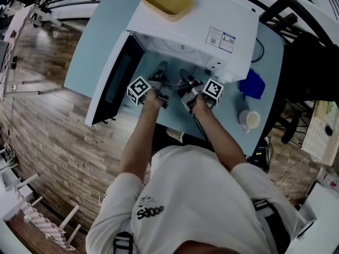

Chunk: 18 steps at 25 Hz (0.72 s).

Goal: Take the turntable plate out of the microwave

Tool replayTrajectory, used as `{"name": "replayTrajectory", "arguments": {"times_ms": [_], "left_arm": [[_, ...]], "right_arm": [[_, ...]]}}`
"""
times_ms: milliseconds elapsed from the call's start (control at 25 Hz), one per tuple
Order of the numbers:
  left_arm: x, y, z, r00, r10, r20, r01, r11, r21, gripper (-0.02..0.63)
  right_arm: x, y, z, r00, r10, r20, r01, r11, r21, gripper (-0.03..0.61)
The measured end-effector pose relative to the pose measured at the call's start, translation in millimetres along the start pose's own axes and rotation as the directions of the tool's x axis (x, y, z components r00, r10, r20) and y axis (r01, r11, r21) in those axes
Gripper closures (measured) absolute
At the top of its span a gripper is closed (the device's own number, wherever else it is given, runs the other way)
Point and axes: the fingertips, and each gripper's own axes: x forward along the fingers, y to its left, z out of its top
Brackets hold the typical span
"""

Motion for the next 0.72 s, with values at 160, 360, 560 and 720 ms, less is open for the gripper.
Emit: {"name": "replayTrajectory", "arguments": {"times_ms": [160,360,560,720], "left_arm": [[3.5,4.4,6.2,0.998,-0.049,0.032,0.05,0.998,-0.035,0.411],[6.5,9.9,0.2,0.999,-0.042,-0.012,0.042,0.998,-0.041,0.43],[-3.1,16.2,-7.9,0.999,-0.041,-0.016,0.039,0.994,-0.097,0.572],[-21.0,5.6,-16.5,0.997,-0.077,-0.025,0.075,0.995,-0.066,0.575]], "right_arm": [[-4.8,1.1,-4.4,1.0,0.005,-0.022,-0.005,1.0,0.002,0.552],[-9.8,-0.8,-11.4,0.997,-0.011,-0.077,0.007,0.998,-0.056,0.552],[-18.6,1.6,-19.1,0.992,-0.018,-0.128,0.002,0.992,-0.123,0.552],[-32.3,9.7,-34.6,0.983,-0.011,-0.183,-0.022,0.984,-0.178,0.552]]}}
